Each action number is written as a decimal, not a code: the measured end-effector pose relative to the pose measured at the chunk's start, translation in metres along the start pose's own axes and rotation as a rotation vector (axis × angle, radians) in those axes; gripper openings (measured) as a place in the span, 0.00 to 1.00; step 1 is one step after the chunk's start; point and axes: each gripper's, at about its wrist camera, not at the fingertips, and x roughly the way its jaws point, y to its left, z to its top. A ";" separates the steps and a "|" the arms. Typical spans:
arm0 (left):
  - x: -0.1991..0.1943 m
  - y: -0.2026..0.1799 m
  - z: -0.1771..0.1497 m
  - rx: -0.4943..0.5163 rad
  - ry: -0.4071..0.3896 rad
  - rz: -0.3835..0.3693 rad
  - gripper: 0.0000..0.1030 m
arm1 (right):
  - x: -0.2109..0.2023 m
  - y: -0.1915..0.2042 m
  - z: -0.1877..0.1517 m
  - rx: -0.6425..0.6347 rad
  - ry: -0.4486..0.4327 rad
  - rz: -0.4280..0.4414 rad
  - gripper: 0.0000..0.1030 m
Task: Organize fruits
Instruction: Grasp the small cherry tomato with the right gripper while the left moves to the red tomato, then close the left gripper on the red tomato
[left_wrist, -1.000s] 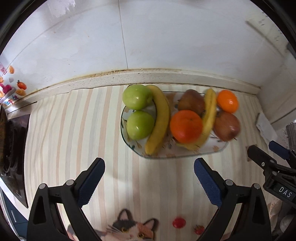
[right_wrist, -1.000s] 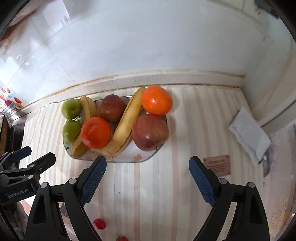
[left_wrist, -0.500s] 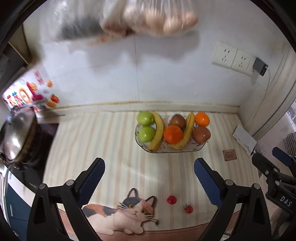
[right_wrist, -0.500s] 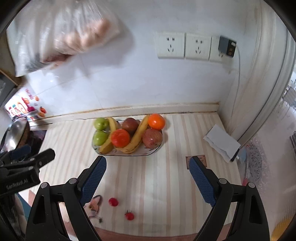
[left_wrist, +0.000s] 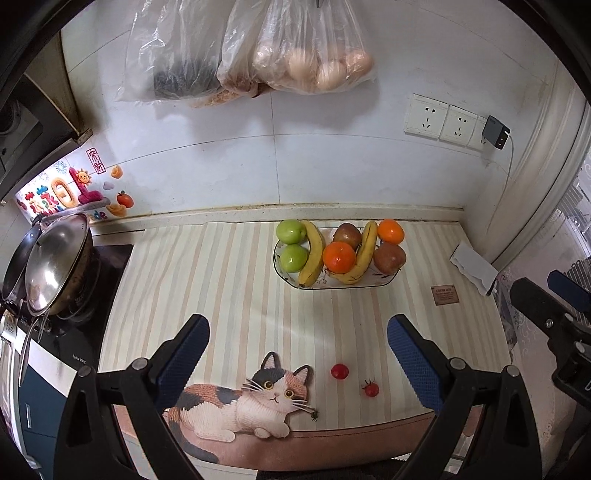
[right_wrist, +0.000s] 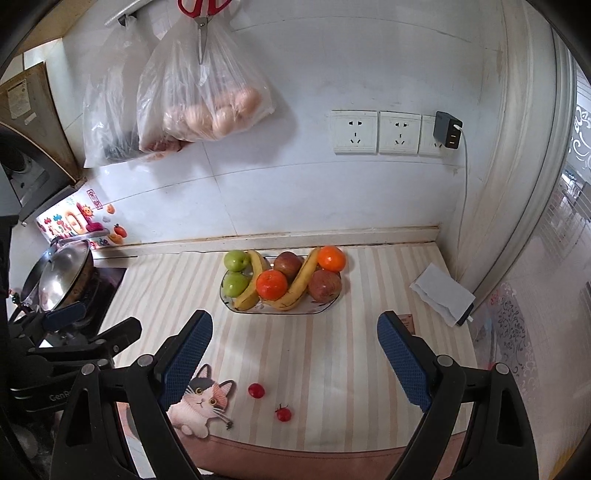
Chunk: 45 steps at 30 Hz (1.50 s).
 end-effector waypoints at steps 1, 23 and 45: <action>0.000 0.000 -0.001 -0.002 0.001 -0.002 0.96 | 0.001 0.000 -0.001 0.001 0.002 0.002 0.90; 0.174 0.029 -0.061 -0.032 0.350 0.038 0.96 | 0.255 -0.024 -0.145 0.140 0.623 0.140 0.73; 0.234 -0.016 -0.100 0.142 0.470 -0.015 0.96 | 0.271 -0.004 -0.178 0.060 0.558 0.101 0.27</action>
